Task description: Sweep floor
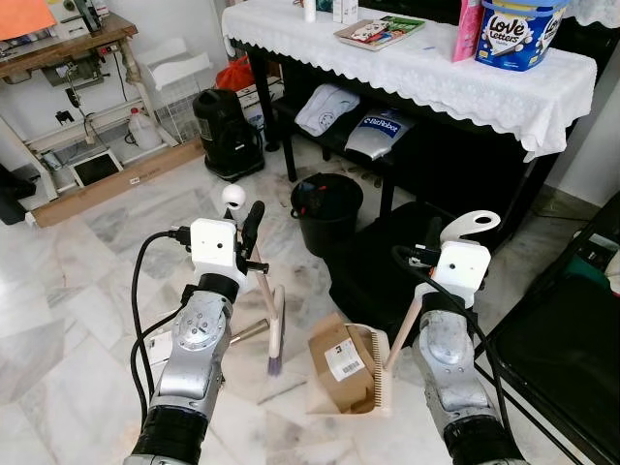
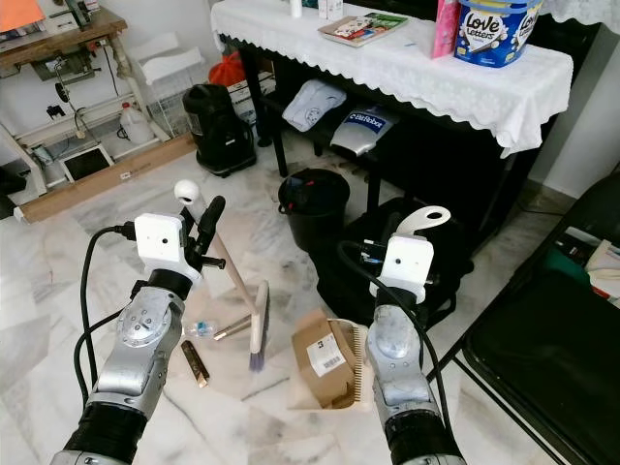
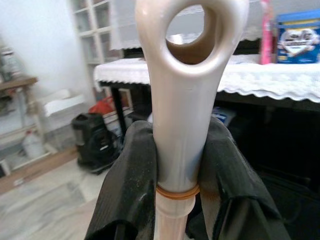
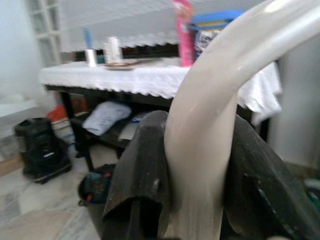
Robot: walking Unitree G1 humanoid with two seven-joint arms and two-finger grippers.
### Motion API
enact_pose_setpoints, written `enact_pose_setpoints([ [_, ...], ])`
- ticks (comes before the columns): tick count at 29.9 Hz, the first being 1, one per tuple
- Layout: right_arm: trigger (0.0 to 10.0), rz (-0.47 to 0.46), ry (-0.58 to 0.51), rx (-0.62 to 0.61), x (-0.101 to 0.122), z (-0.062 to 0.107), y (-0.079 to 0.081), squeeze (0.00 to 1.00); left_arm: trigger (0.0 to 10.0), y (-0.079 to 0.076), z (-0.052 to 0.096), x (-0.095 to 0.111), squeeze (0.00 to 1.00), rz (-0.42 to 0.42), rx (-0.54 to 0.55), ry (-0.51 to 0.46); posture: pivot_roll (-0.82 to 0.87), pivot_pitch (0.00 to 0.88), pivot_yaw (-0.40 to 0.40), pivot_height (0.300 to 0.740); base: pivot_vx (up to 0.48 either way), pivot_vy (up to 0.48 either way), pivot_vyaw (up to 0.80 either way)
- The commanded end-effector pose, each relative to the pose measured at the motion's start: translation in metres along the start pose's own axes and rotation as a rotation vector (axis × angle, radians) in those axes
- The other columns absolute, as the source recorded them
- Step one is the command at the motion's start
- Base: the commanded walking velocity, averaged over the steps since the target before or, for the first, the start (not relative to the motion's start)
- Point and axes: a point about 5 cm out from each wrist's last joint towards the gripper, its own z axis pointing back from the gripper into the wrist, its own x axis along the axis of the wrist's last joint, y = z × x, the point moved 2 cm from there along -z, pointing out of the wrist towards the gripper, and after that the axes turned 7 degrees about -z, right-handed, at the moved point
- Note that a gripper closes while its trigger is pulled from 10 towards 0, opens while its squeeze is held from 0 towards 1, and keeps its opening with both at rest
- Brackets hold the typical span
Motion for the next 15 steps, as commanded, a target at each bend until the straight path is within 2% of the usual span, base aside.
enact_pose_setpoints([
  [1,10.0,-0.016,-0.067,0.029,0.016,-0.003,0.008,0.00,10.0,0.005,0.000,0.005,0.00,-0.022,0.025,-0.034,0.03,0.000,0.080,0.740,0.000,0.000,0.80],
  [15,10.0,-0.026,-0.053,0.057,0.018,-0.002,0.012,0.00,10.0,0.009,0.005,-0.005,0.00,-0.022,0.083,0.006,0.02,0.000,0.050,0.740,0.000,0.000,0.80],
])
